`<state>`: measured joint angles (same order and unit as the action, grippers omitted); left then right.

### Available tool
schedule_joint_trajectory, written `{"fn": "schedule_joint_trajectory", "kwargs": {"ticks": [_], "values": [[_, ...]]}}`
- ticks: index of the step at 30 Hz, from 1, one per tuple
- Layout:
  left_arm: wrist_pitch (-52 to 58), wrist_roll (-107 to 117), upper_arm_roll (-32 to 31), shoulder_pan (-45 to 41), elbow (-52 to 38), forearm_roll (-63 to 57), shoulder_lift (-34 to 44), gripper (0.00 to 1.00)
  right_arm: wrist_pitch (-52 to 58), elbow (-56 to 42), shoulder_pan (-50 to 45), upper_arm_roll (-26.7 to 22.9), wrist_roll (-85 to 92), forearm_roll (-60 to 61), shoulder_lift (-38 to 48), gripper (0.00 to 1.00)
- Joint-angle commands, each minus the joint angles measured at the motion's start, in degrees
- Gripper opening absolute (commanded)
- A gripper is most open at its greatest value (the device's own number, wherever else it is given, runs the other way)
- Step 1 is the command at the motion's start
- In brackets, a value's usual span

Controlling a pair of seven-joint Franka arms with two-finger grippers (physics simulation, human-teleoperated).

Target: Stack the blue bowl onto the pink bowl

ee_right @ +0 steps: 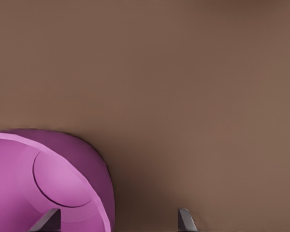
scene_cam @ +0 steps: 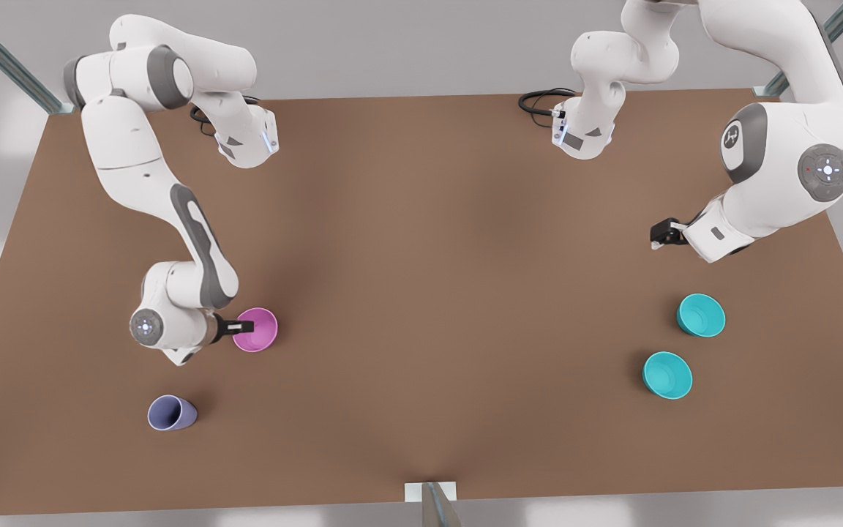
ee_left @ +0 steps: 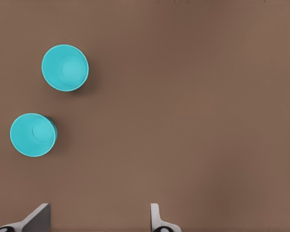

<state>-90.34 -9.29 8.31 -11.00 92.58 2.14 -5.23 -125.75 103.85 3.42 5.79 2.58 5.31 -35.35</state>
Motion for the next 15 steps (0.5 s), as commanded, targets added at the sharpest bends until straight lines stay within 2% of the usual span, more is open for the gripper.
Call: {"fn": "schedule_joint_trajectory", "kwargs": {"ticks": [1,2,3,10,13,15], "values": [[-0.10,-1.35,0.04,0.01,-0.03,-0.03,0.05,1.00,-1.52,-0.23,0.01,0.10,-1.61,0.23,-0.15,0.50],[-0.10,-1.35,0.04,0.01,-0.03,-0.03,0.05,1.00,-1.25,-0.49,-0.08,0.36,-1.70,0.23,-0.15,0.28],[-0.10,-1.35,0.04,-0.08,-0.03,-0.03,0.05,1.00,-0.90,-0.93,-0.17,0.36,-2.49,0.23,-0.15,0.21],[0.69,-1.35,0.04,-0.08,-0.03,-0.03,0.13,1.00,-0.55,-5.24,-0.79,1.32,-2.40,0.23,-1.56,0.21],[0.69,-1.35,0.04,-0.08,-0.03,-0.03,-0.04,1.00,-0.64,-12.53,-2.98,5.90,-8.55,1.55,-2.87,0.21],[0.52,-1.26,-0.05,-0.34,-0.03,-0.12,-0.39,1.00,-1.08,-22.90,-11.94,5.90,-18.83,1.46,-8.59,0.21]]}}
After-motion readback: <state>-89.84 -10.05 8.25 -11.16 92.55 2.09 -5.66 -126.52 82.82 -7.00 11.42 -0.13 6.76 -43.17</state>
